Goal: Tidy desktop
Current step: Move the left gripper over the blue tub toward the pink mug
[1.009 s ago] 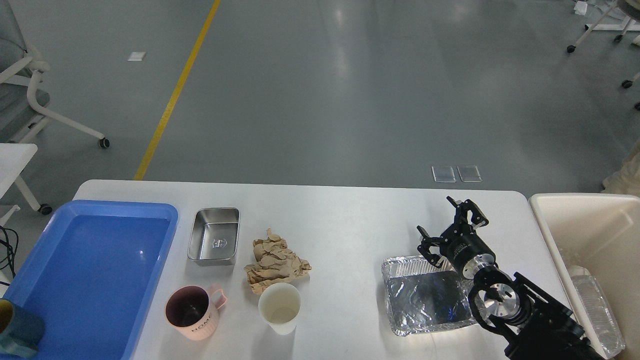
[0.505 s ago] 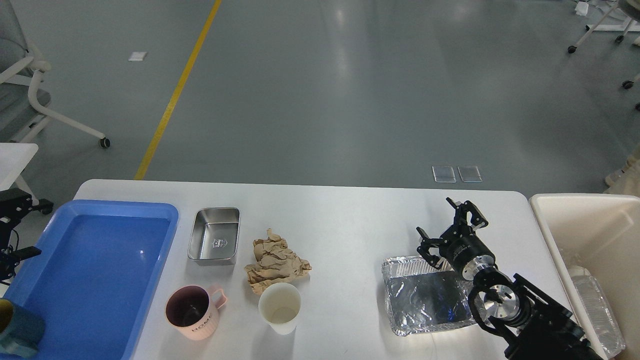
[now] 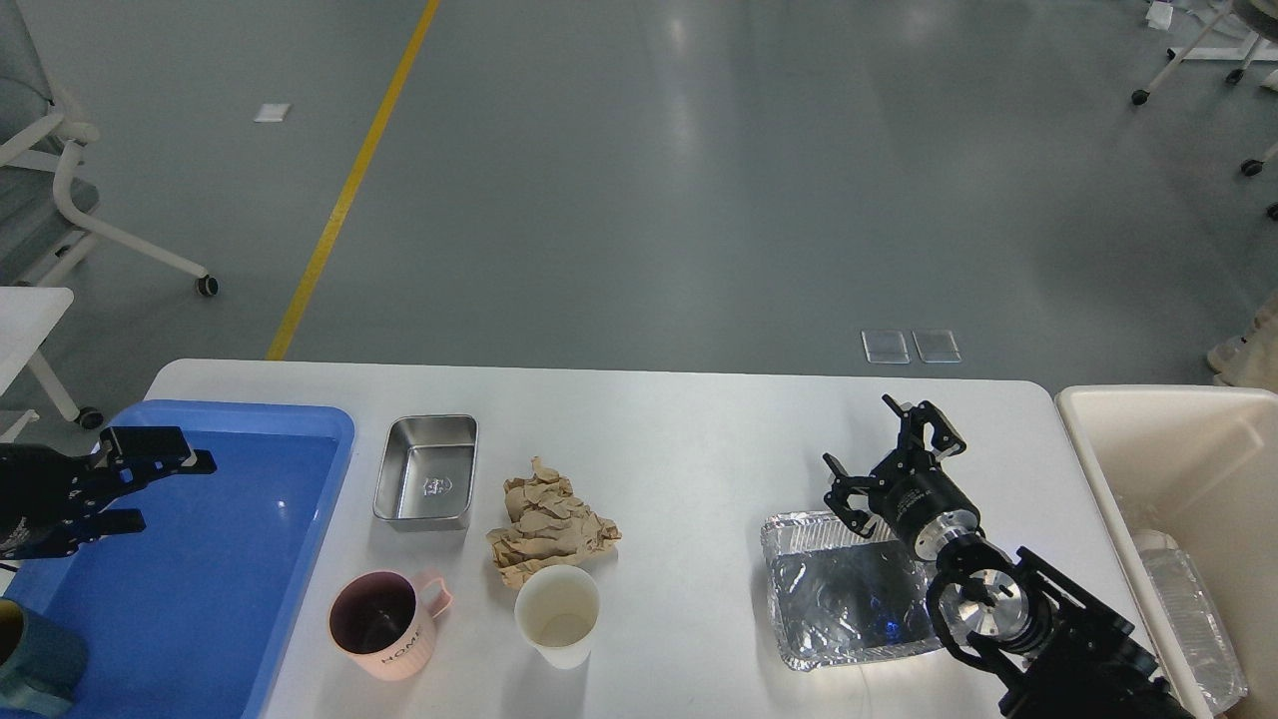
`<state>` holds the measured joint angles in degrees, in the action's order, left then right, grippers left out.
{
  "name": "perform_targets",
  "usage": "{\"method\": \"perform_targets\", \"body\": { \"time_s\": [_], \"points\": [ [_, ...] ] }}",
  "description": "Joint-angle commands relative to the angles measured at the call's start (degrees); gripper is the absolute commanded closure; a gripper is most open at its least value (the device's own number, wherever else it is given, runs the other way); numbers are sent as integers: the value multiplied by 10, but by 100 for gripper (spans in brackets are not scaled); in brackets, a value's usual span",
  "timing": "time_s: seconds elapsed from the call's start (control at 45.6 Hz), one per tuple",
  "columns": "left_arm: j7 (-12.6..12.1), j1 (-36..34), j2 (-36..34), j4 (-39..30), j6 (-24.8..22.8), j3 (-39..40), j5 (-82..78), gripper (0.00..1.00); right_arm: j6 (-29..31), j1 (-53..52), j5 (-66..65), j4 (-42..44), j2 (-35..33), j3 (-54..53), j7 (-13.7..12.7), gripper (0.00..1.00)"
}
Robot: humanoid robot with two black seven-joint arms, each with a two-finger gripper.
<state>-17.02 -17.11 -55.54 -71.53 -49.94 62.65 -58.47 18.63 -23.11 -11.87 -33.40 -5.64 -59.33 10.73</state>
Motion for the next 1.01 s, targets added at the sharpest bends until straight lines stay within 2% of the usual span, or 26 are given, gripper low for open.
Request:
{"method": "perform_targets", "body": {
  "time_s": [0.0,0.154,0.307,0.658,0.987],
  "points": [
    [-1,-49,1,-1,-47,-45,-38,0,0,0,0,0,0,-1,0,0],
    [-3,-114,5,0,-51,-128,-57,0,0,-1,0,0,0,-1,0,0],
    [-4,-166,48,4,-51,-210,-102,0,0,-1,0,0,-1,-1,0,0],
    [-7,-183,146,3,-51,-229,-162,0,1,-1,-1,0,-6,0,0,0],
    [-2,-227,148,-20,-51,-318,-163,0,2,-4,-1,-1,-6,-1,0,0]
  ]
}}
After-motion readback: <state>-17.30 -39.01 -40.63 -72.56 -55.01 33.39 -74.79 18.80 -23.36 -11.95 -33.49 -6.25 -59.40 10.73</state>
